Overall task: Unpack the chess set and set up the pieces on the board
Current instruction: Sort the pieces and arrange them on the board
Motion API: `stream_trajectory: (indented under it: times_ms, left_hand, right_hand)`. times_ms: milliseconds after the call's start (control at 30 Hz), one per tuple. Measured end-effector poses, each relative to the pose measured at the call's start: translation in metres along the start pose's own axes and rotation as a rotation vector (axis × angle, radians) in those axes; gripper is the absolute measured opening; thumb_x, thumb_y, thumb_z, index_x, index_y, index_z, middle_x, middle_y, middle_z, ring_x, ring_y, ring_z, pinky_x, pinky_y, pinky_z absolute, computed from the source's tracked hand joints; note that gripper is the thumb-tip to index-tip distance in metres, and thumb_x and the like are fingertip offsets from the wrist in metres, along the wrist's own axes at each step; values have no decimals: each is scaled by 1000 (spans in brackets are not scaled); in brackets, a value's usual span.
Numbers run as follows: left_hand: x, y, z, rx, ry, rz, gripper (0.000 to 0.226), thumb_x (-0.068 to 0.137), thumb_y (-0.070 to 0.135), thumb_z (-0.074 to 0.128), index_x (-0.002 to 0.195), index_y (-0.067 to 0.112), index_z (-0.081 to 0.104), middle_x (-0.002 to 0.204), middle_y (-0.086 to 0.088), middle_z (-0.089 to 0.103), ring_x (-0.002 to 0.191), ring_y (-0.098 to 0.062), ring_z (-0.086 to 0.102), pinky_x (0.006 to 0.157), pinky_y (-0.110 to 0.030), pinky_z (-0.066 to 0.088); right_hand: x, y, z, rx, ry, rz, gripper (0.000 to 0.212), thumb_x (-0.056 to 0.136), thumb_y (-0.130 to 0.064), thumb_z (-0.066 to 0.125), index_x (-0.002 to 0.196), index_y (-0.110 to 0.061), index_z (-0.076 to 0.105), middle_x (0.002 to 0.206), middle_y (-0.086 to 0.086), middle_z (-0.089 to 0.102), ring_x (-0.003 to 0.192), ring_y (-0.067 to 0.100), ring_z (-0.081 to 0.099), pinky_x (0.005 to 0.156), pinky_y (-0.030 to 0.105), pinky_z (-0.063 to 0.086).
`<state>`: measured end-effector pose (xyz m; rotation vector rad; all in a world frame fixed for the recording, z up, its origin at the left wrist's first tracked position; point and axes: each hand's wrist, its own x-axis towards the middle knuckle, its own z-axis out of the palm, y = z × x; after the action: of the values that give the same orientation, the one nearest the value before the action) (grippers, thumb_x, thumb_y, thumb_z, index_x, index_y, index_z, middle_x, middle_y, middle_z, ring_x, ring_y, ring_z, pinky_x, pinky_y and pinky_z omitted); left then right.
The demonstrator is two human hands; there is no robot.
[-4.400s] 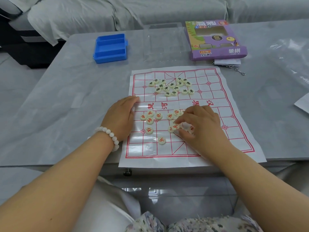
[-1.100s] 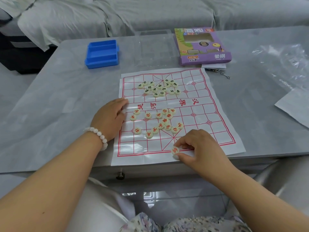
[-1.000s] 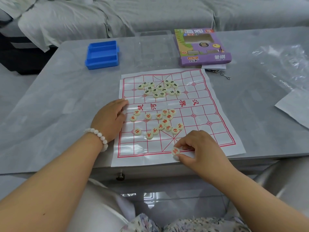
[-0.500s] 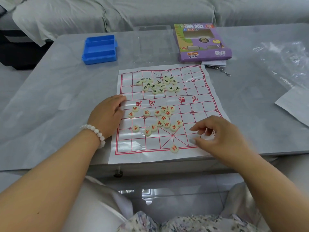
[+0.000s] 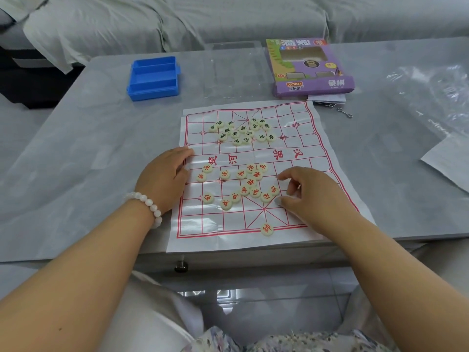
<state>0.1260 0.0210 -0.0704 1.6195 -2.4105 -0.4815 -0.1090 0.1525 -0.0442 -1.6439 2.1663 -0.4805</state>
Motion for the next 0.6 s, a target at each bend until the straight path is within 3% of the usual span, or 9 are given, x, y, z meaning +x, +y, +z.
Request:
stream_trajectory:
  times_ms: [333,600]
  left_hand:
    - [0,2,-1,2,14,14,40,99,30,35,138,20,42,143,0,44,130,-22,42,107,-36,34]
    - [0,-1,0,0,16,4,40,99,29,35,139,21,41,144,1,43,131,-22,41,108,-37,32]
  right_hand:
    - [5,4,3,-15,-17,-48,25,85,-32,66,110,-29,64,87,-11,56,68,6,46,60,8,31]
    - [-1,4,5,-61,14,-81,39,80,-45,67,118,-36,60,97,-16,51,89,6,45,78,16,37]
